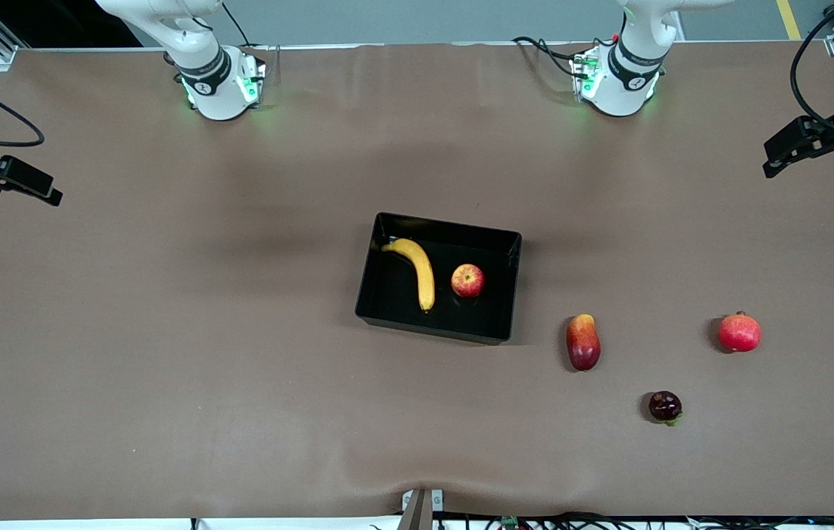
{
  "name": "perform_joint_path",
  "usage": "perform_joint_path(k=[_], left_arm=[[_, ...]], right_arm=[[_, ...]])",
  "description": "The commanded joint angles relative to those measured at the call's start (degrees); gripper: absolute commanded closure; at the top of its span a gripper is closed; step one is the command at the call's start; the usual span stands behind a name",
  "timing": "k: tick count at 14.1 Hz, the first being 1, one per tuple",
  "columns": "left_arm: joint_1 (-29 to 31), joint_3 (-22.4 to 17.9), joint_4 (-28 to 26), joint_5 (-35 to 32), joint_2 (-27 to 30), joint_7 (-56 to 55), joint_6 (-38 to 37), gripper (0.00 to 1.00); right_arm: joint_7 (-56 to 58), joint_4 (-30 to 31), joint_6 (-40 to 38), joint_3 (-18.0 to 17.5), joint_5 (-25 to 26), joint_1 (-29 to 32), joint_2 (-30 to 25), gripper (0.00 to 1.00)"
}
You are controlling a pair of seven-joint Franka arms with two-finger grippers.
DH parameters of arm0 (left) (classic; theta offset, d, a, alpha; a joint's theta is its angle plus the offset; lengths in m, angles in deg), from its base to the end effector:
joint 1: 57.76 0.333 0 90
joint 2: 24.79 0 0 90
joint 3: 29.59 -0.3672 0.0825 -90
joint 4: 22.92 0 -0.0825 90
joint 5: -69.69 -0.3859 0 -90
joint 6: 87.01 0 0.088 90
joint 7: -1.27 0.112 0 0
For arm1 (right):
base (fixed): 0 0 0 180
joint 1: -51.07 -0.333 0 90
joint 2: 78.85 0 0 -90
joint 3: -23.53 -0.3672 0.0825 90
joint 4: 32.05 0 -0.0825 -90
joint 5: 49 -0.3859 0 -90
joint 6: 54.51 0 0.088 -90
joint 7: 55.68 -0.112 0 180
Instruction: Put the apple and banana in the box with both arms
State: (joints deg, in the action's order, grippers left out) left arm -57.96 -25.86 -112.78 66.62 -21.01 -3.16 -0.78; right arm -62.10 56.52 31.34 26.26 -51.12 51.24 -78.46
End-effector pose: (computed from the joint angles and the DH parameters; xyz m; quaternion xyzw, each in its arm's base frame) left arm 0.5249 -0.0313 0.7019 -0.9996 -0.0062 -0.0033 0.0287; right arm 0.5506 -0.0234 0.6726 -0.9962 0.0804 0.0277 0.0175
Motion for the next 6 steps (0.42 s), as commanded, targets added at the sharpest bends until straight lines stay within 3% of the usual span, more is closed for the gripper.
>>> perform_joint_path(k=[1, 6], left_arm=[[-0.07, -0.21, 1.17, 0.96, -0.09, 0.64, -1.15, 0.0], [0.11, -0.21, 1.18, 1.05, -0.09, 0.73, -2.38, 0.0]], right_arm=[[-0.35, -0.15, 0.28, -0.27, 0.18, 0.18, -0.03, 0.0], [-0.26, 0.02, 0.72, -0.36, 0.18, -0.44, 0.23, 0.0]])
